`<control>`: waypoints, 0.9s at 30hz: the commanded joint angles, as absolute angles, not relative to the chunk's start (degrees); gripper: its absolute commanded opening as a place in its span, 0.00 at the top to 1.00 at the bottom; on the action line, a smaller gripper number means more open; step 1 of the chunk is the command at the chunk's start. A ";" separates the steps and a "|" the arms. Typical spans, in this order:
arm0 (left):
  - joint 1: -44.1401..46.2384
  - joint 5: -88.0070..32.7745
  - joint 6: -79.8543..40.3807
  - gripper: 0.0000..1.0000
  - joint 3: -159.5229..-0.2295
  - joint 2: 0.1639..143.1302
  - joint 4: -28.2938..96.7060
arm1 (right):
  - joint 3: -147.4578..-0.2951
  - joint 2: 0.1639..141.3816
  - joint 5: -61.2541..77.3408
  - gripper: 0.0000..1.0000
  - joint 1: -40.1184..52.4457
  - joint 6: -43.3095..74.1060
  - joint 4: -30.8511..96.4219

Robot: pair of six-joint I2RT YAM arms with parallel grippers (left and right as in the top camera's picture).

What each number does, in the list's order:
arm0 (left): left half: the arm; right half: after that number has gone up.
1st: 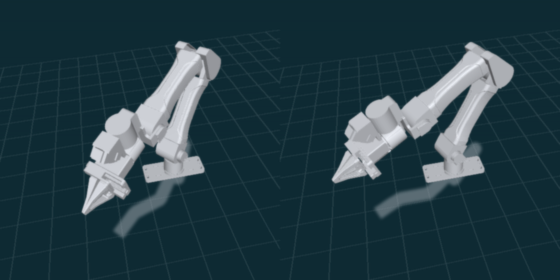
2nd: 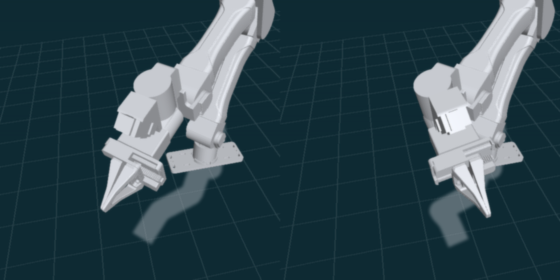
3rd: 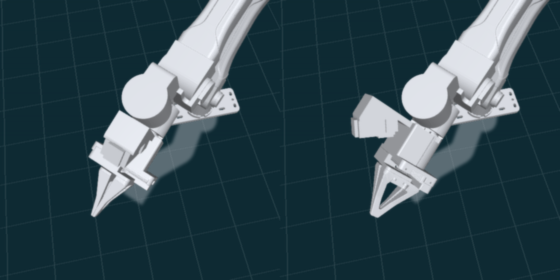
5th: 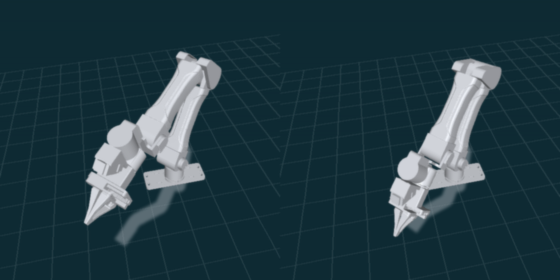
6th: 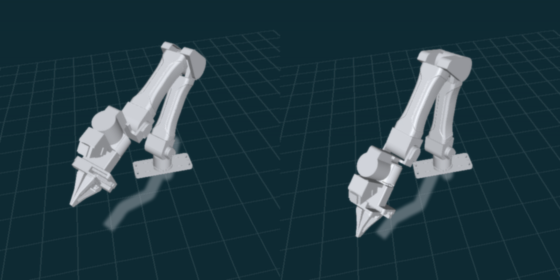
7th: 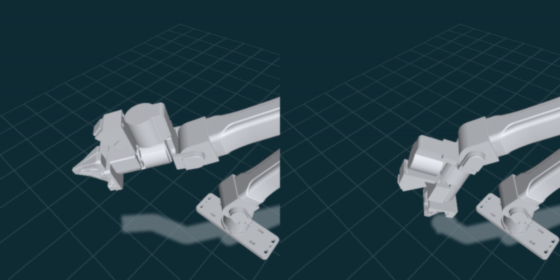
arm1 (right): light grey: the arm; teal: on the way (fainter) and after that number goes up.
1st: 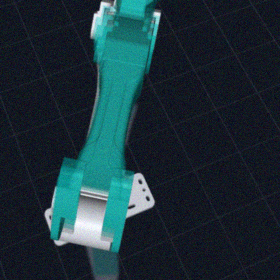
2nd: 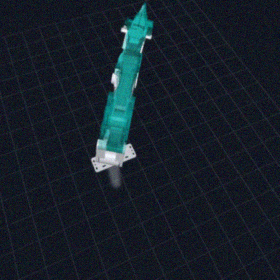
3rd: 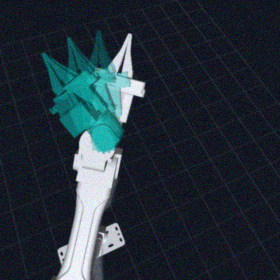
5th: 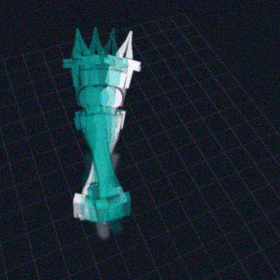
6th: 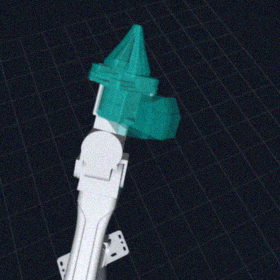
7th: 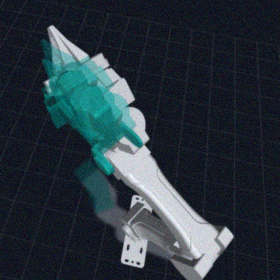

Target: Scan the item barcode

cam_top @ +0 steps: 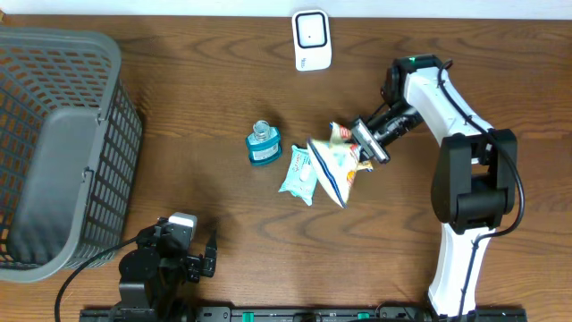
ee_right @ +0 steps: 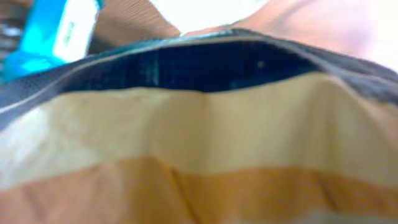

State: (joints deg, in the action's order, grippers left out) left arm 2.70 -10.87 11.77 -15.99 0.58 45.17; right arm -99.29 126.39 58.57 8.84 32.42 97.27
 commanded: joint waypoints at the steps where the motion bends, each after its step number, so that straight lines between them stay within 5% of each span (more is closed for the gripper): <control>1: 2.87 -11.55 11.25 0.01 -16.08 0.23 45.21 | -100.07 125.25 76.18 0.99 7.22 39.79 97.54; 4: 2.87 -11.55 11.27 0.01 -16.08 0.23 45.21 | -100.07 125.25 89.62 0.99 7.09 36.12 97.54; 11: 2.87 -11.55 11.27 0.01 -16.08 0.23 45.21 | -100.09 124.38 89.54 0.99 3.81 37.69 97.51; 27: 2.87 -11.55 11.27 0.01 -16.08 0.23 45.21 | -100.07 109.56 79.15 0.99 -12.58 15.29 97.49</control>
State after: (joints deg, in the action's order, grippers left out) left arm 2.70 -10.87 11.79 -15.99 0.58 45.17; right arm -99.29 113.03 82.41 -11.64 23.75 97.32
